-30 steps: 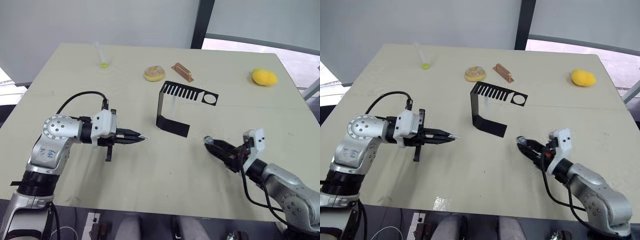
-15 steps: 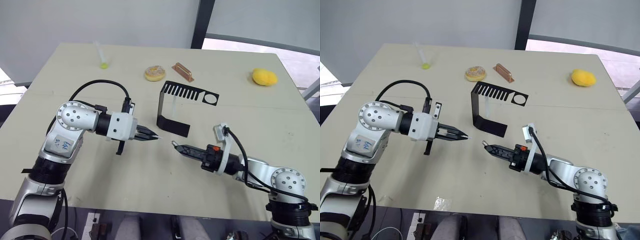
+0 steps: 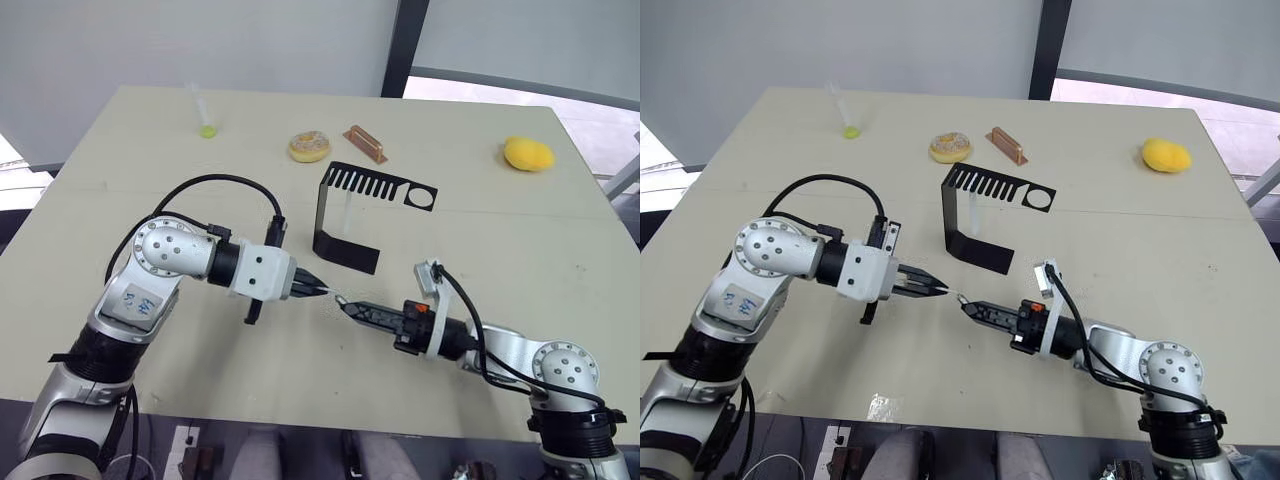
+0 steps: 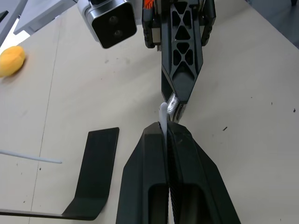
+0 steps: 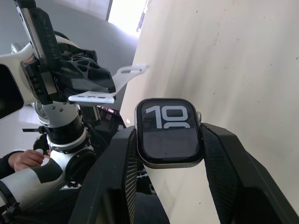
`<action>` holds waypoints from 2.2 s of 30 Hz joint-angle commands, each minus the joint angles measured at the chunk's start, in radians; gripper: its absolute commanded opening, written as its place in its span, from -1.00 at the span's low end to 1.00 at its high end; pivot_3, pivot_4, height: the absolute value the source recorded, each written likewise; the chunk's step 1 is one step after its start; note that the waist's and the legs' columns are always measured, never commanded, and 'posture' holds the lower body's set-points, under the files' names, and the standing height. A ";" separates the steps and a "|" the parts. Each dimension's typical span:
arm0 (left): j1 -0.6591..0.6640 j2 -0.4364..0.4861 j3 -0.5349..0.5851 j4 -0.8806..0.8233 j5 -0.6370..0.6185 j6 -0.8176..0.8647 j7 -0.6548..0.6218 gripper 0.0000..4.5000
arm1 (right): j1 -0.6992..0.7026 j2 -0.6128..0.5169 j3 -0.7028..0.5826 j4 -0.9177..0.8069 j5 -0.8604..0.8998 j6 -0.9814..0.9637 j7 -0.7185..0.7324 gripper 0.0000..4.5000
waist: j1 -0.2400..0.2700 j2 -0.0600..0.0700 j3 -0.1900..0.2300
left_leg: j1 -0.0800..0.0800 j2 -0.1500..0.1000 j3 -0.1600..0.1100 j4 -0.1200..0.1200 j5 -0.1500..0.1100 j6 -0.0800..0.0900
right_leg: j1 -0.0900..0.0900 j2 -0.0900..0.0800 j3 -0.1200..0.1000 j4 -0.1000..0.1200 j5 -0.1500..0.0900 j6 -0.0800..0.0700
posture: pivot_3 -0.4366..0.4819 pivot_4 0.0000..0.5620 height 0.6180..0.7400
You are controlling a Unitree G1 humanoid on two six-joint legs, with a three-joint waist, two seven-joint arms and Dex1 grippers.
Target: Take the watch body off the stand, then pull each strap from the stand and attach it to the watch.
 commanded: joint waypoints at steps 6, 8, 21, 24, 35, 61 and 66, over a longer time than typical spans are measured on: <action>-0.028 0.005 -0.008 -0.009 0.005 0.010 -0.018 -1.00 | -0.010 -0.024 0.012 -0.028 0.032 -0.033 -0.006 -0.33 | 0.002 0.000 0.000 | 0.000 0.000 0.000 0.000 0.000 0.000 | 0.000 0.000 0.000 0.000 0.000 0.000 | -0.05 -0.47 1.00; -0.028 0.004 -0.009 -0.012 0.003 0.022 -0.016 -1.00 | -0.011 -0.028 0.016 -0.029 0.030 -0.035 -0.005 -0.33 | 0.001 0.000 0.000 | 0.000 0.000 0.000 0.000 0.000 0.000 | 0.000 0.000 0.000 0.000 0.000 0.000 | -0.05 -0.47 1.00; -0.044 -0.012 -0.037 -0.010 0.022 0.075 -0.008 -1.00 | -0.014 -0.030 0.018 -0.028 0.012 -0.045 0.003 -0.33 | 0.001 0.000 0.000 | 0.000 0.000 0.000 0.000 0.000 0.000 | 0.000 0.000 0.000 -0.001 0.000 0.000 | -0.05 -0.47 1.00; -0.040 -0.018 -0.044 -0.009 0.031 0.073 -0.008 -1.00 | -0.011 -0.030 0.017 -0.031 0.010 -0.045 0.005 -0.33 | 0.001 0.000 0.000 | 0.000 0.000 0.000 0.000 0.000 0.000 | 0.000 0.000 0.000 -0.001 0.000 0.000 | -0.05 -0.47 1.00; -0.048 -0.034 -0.051 0.025 0.056 0.064 -0.001 -1.00 | -0.009 -0.035 0.017 -0.036 0.008 -0.044 0.007 -0.33 | 0.002 0.000 0.000 | 0.000 0.000 0.000 0.000 0.000 0.000 | 0.000 0.000 0.000 -0.001 0.000 0.000 | -0.05 -0.47 1.00; -0.043 -0.054 -0.057 0.011 0.054 0.081 0.003 -1.00 | -0.009 -0.029 0.025 -0.042 0.000 -0.049 0.007 -0.33 | 0.001 0.000 0.000 | -0.001 0.000 0.000 0.000 0.000 0.000 | 0.000 0.000 0.000 -0.001 0.000 0.000 | -0.05 -0.47 1.00; -0.040 -0.057 -0.065 0.009 0.057 0.083 0.002 -1.00 | -0.012 -0.026 0.028 -0.041 -0.002 -0.053 0.006 -0.33 | 0.001 0.000 0.000 | -0.001 0.000 0.000 0.000 0.000 0.000 | 0.000 0.000 0.000 -0.001 0.000 0.000 | -0.05 -0.47 1.00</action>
